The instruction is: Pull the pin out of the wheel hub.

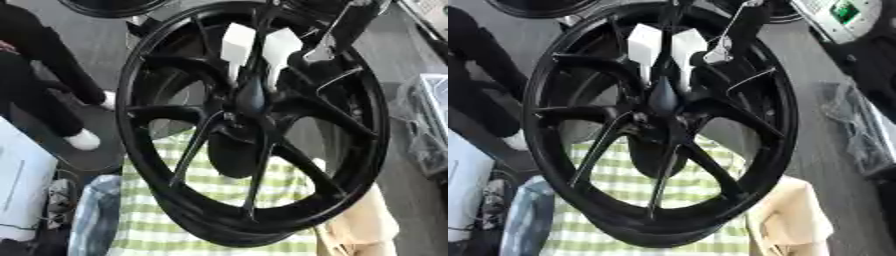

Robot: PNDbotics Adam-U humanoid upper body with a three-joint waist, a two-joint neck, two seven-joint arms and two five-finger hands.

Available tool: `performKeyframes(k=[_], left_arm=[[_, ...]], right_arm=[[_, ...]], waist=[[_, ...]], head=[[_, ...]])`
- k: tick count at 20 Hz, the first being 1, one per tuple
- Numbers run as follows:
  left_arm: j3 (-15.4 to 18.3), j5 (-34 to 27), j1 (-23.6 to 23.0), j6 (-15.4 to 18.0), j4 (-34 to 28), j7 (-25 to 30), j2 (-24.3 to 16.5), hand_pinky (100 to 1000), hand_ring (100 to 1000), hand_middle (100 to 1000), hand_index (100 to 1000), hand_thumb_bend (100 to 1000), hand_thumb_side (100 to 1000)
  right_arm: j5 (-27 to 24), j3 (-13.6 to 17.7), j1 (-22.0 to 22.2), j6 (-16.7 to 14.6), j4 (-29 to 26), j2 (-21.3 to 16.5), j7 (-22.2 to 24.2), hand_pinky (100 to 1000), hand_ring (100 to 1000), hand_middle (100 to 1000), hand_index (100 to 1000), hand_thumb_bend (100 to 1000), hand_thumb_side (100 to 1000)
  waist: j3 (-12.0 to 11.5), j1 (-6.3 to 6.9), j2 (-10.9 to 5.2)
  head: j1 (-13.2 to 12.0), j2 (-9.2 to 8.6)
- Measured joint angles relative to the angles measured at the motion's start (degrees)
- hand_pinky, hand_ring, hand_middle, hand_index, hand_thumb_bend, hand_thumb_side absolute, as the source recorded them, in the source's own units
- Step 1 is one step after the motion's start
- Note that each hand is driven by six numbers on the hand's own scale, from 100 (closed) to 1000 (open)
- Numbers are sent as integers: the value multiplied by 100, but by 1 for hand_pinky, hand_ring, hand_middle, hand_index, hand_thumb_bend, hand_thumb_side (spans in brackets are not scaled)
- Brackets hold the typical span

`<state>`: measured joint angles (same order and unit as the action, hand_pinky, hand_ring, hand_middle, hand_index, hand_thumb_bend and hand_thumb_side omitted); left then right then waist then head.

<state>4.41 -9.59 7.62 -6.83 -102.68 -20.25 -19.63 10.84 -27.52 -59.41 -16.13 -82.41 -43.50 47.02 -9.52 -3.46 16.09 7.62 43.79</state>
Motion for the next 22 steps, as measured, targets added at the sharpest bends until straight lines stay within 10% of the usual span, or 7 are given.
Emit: performKeyframes(k=[22], left_arm=[[1, 0, 4, 12, 0, 14, 3, 736, 658, 601, 700, 159, 814]], right_arm=[[432, 65, 51, -67, 394, 49, -77, 884, 816, 666, 816, 336, 321]], waist=[[-36, -18, 51]], head=[[28, 0]])
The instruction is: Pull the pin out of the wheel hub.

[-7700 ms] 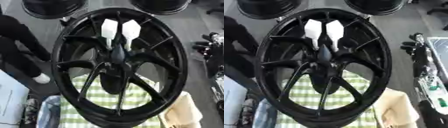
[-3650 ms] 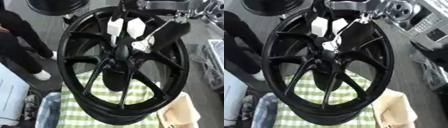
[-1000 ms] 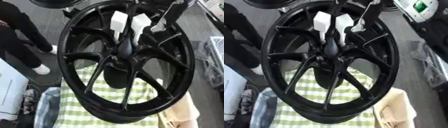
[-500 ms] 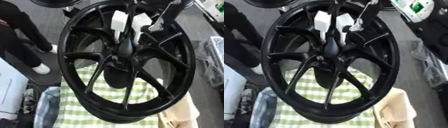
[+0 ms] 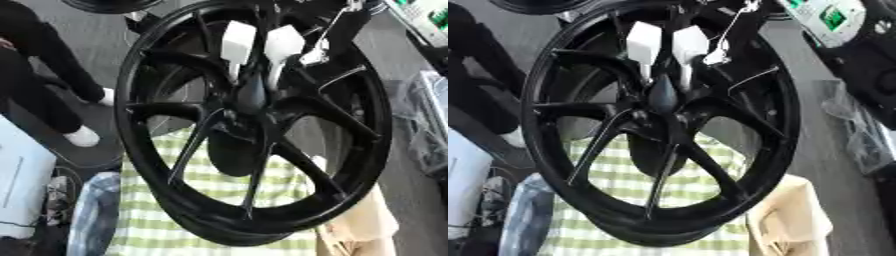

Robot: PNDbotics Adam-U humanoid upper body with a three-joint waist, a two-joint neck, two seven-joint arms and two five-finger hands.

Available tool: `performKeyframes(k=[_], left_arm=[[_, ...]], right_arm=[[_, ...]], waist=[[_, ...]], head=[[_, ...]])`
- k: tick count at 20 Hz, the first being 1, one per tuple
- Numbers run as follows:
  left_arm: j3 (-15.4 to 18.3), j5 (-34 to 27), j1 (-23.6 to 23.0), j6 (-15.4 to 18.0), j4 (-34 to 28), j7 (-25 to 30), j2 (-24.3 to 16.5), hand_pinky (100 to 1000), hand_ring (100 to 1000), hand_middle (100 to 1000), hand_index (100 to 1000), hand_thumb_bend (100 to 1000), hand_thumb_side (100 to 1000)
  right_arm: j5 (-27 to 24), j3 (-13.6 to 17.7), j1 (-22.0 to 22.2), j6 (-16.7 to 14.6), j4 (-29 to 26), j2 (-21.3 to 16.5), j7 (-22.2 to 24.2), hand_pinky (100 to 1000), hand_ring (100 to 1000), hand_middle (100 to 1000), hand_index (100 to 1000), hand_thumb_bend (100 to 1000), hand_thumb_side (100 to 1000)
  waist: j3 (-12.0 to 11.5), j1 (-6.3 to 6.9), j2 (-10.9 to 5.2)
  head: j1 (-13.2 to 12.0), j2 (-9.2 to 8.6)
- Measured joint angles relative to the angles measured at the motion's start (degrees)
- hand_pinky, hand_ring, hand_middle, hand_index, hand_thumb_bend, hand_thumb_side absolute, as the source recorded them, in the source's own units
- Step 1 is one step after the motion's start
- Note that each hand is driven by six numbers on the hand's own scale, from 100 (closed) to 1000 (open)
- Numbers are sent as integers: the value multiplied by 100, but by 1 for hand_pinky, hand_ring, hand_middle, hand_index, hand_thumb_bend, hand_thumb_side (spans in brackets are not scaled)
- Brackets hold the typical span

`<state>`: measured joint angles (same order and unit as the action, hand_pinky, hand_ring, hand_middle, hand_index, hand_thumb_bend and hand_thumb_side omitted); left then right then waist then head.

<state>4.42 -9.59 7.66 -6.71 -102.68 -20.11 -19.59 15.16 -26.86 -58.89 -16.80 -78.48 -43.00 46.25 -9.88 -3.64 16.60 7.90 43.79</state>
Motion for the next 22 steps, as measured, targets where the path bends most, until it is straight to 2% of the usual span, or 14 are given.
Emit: performKeyframes(k=[3, 8, 12, 17, 22], left_arm=[[0, 0, -1, -1, 0, 3, 0, 737, 658, 602, 700, 156, 816], [0, 6, -1, -7, 0, 15, 1, 738, 658, 601, 700, 154, 818], [0, 6, -1, -7, 0, 17, 2, 738, 658, 601, 700, 153, 819], [0, 6, 0, -4, 0, 21, 3, 739, 657, 601, 700, 151, 821], [1, 6, 0, -4, 0, 21, 3, 740, 658, 601, 701, 150, 821]], right_arm=[[37, 3, 4, -15, 24, 0, -15, 884, 816, 666, 816, 343, 308], [71, 4, 44, -17, 76, 1, -30, 882, 809, 635, 792, 297, 303], [70, 6, 45, 62, 110, 40, -141, 862, 778, 542, 705, 207, 245], [-27, -1, 72, 257, 140, 50, -407, 837, 713, 440, 593, 100, 222], [-226, -5, 104, 487, 152, 50, -594, 823, 672, 383, 533, 100, 213]], waist=[[7, 1, 1], [7, 17, 17], [0, 28, 19], [-3, 28, 21], [-2, 28, 29]], head=[[-2, 0], [-10, 0], [-16, 0], [-16, 0], [-11, 0]])
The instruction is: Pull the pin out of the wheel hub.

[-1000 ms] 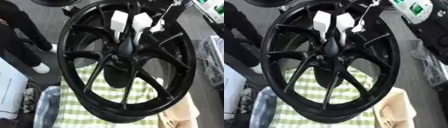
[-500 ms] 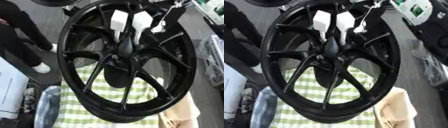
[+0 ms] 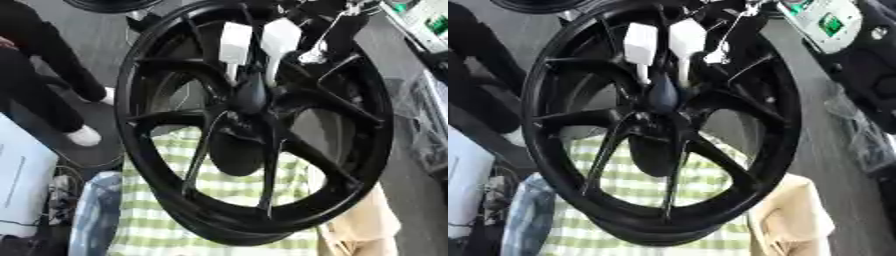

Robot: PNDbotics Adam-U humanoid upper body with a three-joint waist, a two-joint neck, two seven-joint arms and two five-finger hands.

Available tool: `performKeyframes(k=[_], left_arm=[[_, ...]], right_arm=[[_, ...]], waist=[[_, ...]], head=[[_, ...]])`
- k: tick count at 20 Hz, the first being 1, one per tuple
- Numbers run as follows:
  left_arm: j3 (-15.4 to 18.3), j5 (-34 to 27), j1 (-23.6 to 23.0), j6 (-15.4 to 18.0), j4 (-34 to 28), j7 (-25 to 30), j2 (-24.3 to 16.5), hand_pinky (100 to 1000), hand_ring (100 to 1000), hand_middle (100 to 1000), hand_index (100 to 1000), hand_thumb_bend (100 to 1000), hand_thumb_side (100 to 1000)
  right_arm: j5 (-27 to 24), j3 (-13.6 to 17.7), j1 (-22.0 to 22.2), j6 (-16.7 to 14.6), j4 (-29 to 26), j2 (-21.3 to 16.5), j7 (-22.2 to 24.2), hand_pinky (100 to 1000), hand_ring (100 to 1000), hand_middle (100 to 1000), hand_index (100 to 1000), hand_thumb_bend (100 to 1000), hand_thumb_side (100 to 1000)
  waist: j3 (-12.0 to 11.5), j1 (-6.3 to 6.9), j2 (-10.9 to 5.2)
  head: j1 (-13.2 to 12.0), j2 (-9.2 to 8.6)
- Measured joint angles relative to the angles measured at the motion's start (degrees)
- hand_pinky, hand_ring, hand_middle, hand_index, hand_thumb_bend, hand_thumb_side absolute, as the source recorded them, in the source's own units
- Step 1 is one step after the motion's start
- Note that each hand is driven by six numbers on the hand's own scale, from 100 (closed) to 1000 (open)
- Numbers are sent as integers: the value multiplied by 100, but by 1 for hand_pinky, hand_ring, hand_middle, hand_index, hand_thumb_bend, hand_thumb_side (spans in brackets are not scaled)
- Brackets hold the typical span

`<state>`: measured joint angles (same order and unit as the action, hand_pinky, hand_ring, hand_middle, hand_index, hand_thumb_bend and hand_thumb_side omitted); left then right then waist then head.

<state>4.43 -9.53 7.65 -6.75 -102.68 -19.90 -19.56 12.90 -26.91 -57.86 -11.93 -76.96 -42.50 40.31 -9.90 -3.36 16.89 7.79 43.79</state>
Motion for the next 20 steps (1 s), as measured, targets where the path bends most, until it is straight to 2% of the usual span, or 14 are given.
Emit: performKeyframes(k=[3, 4, 5, 10, 20], left_arm=[[0, 0, 0, 0, 0, 0, 0, 741, 658, 601, 701, 150, 822], [0, 0, 0, 0, 0, 0, 0, 741, 658, 601, 701, 149, 822], [0, 1, 0, 0, 0, 0, 0, 741, 658, 601, 701, 149, 822], [1, 15, -1, 1, 0, 1, 0, 741, 657, 601, 701, 148, 822], [17, 43, -7, 0, 0, 1, 0, 743, 657, 601, 701, 147, 820]], right_arm=[[-159, 6, -6, 122, -14, -5, -37, 816, 652, 353, 504, 100, 215], [-211, 9, -9, 153, -33, -9, -38, 814, 649, 343, 494, 100, 245], [-258, 17, -11, 182, -48, -12, -32, 813, 645, 334, 484, 100, 223], [-462, 133, -114, 295, -205, -99, 13, 809, 635, 307, 449, 100, 243], [-1055, 548, -222, 510, -648, -578, 100, 807, 620, 279, 425, 100, 234]], waist=[[5, 0, 1], [7, -1, 1], [10, -1, 1], [28, -3, 1], [88, -1, -5]], head=[[13, 0], [19, 0], [24, 0], [38, 0], [34, 0]])
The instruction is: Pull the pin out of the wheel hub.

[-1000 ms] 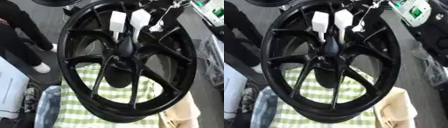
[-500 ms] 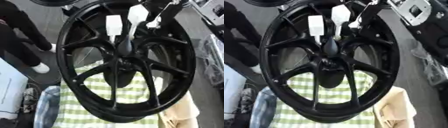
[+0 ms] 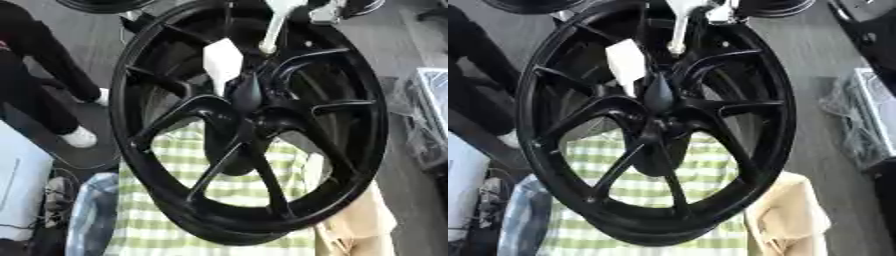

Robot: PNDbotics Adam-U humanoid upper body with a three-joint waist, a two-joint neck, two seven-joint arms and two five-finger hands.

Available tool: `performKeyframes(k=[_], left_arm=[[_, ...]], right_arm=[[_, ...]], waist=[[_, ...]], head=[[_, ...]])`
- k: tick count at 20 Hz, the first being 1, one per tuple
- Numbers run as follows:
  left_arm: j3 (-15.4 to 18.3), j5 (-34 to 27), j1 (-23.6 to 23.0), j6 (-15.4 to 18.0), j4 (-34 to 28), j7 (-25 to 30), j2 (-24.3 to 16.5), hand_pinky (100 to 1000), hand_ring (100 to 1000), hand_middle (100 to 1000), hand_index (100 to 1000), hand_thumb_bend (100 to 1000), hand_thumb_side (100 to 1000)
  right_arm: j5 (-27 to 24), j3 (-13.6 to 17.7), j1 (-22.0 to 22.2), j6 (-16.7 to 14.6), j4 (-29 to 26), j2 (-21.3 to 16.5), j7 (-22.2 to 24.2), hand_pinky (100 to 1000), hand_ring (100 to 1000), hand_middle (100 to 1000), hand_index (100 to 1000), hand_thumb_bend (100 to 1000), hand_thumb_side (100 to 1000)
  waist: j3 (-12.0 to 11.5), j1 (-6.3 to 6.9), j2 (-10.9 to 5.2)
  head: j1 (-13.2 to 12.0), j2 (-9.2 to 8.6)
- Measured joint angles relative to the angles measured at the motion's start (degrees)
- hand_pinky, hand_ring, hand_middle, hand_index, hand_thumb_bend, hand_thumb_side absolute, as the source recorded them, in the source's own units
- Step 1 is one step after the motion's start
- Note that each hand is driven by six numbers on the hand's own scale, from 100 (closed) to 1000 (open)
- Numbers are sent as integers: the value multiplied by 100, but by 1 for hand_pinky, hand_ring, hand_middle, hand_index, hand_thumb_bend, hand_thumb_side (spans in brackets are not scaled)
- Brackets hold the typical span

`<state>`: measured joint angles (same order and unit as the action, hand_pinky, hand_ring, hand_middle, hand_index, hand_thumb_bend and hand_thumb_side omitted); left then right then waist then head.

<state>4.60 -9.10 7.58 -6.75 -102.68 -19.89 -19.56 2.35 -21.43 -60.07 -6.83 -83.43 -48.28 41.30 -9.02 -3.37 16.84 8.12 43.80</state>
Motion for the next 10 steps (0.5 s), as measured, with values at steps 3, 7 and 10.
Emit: performKeyframes(k=[3, 7, 10], left_arm=[[17, 5, -4, -1, 0, -2, -1, 743, 657, 601, 701, 146, 819], [22, 6, -11, -3, 0, -12, -2, 744, 657, 601, 701, 146, 818], [52, 7, -17, 4, -1, -28, -2, 744, 656, 601, 701, 145, 818]], right_arm=[[-204, 201, 181, 91, -176, -282, -121, 806, 620, 282, 428, 100, 230], [-517, 665, 957, 167, -551, -926, -525, 807, 619, 284, 433, 100, 213], [-759, 1231, 2010, 222, -819, -1511, -1070, 806, 617, 284, 435, 100, 194]], waist=[[48, 5, -8], [140, 46, -13], [227, 96, -13]], head=[[-18, 0], [-50, 0], [-92, 1]])
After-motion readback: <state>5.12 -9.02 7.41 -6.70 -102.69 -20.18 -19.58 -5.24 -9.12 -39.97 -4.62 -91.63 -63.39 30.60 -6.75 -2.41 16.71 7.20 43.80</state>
